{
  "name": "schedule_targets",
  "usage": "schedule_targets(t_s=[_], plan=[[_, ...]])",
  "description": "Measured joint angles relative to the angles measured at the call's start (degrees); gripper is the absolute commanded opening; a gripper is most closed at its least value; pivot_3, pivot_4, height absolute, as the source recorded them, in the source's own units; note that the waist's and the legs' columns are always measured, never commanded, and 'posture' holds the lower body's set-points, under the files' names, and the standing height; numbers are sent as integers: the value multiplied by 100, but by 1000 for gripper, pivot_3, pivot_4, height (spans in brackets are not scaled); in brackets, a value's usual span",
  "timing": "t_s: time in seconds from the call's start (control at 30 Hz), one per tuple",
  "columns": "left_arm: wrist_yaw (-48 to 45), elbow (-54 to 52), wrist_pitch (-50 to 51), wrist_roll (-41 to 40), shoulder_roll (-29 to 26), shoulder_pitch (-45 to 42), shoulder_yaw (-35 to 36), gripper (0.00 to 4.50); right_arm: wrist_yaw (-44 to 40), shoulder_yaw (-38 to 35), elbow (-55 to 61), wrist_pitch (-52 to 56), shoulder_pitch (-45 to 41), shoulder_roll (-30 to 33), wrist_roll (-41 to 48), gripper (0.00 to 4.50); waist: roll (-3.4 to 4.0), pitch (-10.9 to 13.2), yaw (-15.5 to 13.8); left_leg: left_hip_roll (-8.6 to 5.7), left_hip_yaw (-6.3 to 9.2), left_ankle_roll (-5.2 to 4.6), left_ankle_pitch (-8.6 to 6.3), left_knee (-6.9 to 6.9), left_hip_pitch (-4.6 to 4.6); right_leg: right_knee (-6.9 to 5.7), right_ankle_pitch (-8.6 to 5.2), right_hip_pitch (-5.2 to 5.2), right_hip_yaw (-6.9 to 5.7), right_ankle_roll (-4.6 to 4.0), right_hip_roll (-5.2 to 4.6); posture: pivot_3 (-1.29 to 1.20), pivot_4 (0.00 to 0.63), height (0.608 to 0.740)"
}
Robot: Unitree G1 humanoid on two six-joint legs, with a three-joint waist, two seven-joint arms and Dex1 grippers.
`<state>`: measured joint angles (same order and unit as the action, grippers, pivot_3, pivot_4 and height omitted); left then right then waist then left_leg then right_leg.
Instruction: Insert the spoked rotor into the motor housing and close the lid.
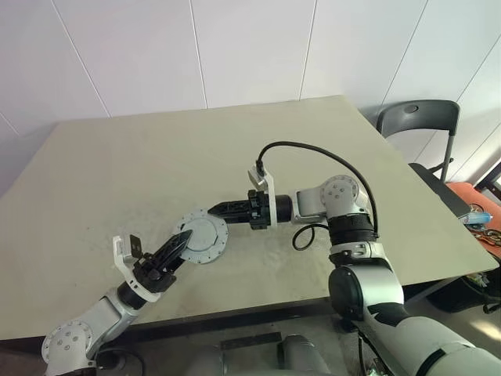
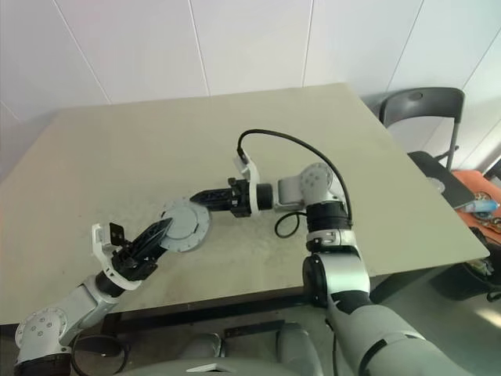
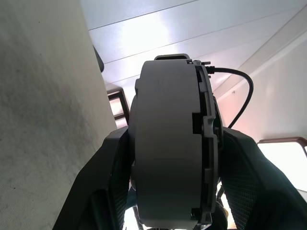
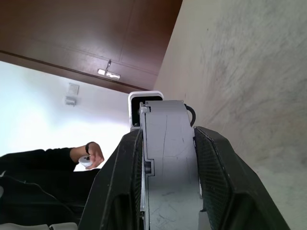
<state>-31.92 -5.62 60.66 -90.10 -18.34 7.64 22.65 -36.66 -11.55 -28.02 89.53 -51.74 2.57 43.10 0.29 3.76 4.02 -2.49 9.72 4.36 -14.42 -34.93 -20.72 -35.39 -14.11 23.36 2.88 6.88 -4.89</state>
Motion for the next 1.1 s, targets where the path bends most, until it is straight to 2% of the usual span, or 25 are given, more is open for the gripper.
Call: schedule_targets(t_s=[0.03, 0.13, 0.17, 0.33, 0.37, 0.6, 0.8, 1.0, 1.1], plan=[[0, -1, -1, 0, -4, 0, -5, 2305, -24, 30, 27, -27, 19, 9, -1, 1301, 0, 0, 0, 0, 0, 0, 0, 0, 0, 0, 0, 0, 0, 0, 0, 0, 0, 740], [23, -3, -30, 1, -14, 9, -22, 2272, -23, 143, 69, -167, 66, 31, -38, 2295, 0, 0, -1, 0, 0, 0, 0, 0, 0, 0, 0, 1, 0, 0, 0, 0, 0, 740], [40, -4, -27, 3, -18, 13, -47, 2112, -9, 198, 69, -178, 70, 35, -81, 2605, 0, 0, -2, 0, 0, 0, 0, 0, 0, 0, 0, 1, 0, 0, 0, 0, 0, 740], [52, -5, -28, 0, -23, 40, -82, 2096, 31, 219, 28, -216, 76, 78, -140, 4314, 0, 0, -4, 0, 0, 0, 0, 0, -4, 1, 1, 3, 0, -2, 0, 0, 0, 740], [54, -5, -29, -2, -24, 58, -81, 2096, 31, 216, 12, -221, 76, 93, -146, 4500, 0, 0, -4, 0, 0, 0, 0, 0, -4, 1, 1, 4, 0, -2, 0, 0, 0, 740], [118, -27, -56, -68, -30, 98, -79, 2096, 20, 148, -85, -252, 61, 195, -140, 4500, 0, 0, -4, 0, 0, 0, 0, -1, -8, 2, 1, 5, 0, -1, 0, 0, 0, 740], [351, -153, -428, -106, -11, 180, 190, 2096, -312, 619, -78, -876, 63, 762, -407, 4500, 0, 0, -6, 0, 0, 1, 0, -1, -13, 8, 0, 7, 0, -1, -1, 0, 0, 740], [1064, -181, -1451, -133, 460, 8, 694, 2096, -1604, 1909, 767, -2817, 297, 1616, -1169, 4500, -4, 0, -10, 1, -1, 6, -3, -2, -17, 19, 2, 6, -1, 6, -2, 0, 0, 740], [1535, -189, -1901, -156, 605, -215, 873, 2096, -2174, 2277, 1127, -3900, 602, 1710, -1485, 4500, -7, 0, -16, 1, -2, 8, -4, -5, -18, 21, 10, 3, -1, 21, -2, 0, 0, 740]])
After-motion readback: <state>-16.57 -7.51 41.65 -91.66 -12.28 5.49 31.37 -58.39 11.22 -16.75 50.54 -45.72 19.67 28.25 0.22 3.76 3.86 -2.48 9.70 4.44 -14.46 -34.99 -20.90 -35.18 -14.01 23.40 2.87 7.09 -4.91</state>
